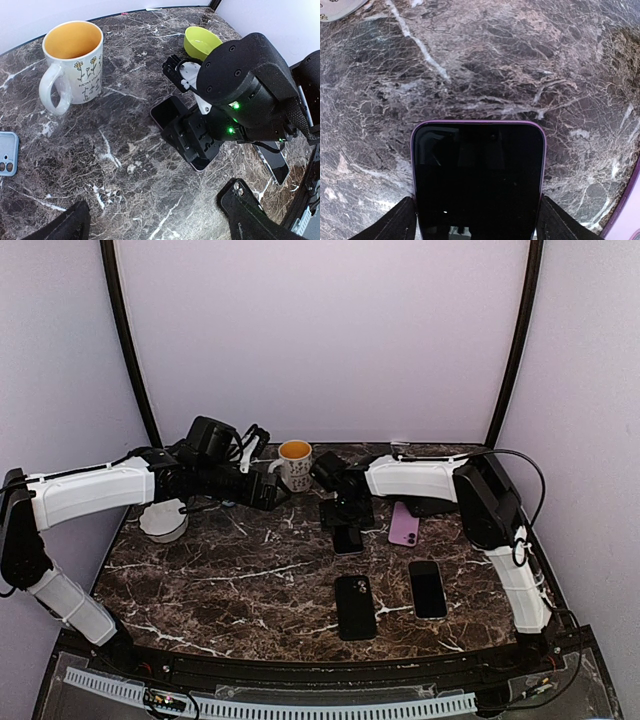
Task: Put the phone into the phone case
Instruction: Pick up the phone at the center of the board.
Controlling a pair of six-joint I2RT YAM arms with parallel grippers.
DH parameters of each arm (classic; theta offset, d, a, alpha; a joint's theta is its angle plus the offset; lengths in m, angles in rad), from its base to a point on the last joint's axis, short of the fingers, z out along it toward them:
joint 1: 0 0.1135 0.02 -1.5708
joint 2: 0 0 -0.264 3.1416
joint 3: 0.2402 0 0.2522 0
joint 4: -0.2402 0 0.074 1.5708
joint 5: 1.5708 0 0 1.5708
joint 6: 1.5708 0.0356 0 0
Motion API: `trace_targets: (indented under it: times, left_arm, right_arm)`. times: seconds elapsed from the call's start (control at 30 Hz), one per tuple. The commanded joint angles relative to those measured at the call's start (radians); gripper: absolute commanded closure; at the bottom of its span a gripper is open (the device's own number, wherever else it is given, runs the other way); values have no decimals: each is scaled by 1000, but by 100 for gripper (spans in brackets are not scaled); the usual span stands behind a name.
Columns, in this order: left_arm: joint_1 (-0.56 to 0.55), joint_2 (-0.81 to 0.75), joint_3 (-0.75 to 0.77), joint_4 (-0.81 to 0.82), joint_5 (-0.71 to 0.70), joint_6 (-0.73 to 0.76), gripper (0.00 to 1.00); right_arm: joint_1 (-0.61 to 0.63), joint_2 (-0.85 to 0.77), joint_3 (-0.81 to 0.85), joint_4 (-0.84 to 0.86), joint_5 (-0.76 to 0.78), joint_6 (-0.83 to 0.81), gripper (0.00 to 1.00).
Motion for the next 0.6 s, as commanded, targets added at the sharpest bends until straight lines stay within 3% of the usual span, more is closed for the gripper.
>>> trace_targets:
  times: [0.0, 0.57]
  left_arm:
    - [6, -40, 30, -10, 14, 13, 1]
    - [5, -55, 27, -1, 37, 16, 1]
  right_arm:
    - [-6, 22, -49, 20, -28, 24, 21]
    - [-6, -49, -62, 38, 26, 40, 42]
